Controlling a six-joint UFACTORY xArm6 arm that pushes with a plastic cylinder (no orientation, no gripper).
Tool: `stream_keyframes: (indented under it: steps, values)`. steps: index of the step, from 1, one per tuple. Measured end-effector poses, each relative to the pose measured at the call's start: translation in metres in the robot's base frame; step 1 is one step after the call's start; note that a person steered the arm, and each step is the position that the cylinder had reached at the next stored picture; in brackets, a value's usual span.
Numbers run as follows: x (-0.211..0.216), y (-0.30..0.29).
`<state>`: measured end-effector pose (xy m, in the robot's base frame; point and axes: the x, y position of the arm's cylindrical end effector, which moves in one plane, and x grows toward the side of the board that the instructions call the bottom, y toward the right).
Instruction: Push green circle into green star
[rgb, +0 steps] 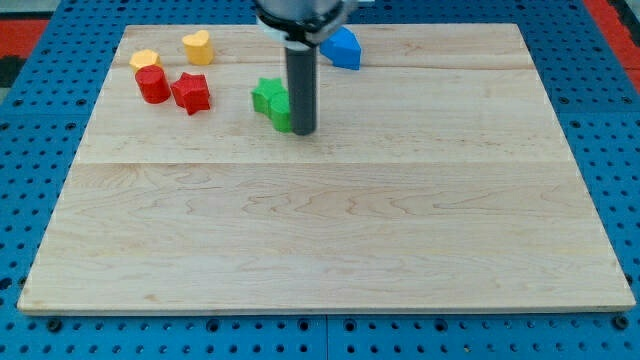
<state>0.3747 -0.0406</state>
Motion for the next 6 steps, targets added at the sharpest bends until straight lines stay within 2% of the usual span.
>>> stream_keyframes:
  steps: [1, 2, 3, 4, 5, 6]
  values:
    - [-0.025, -0.03]
    - [-0.027, -0.002]
    - [-0.052, -0.01]
    - [-0.071, -0.078]
    - [-0.086, -0.088]
    - [-0.094, -0.056]
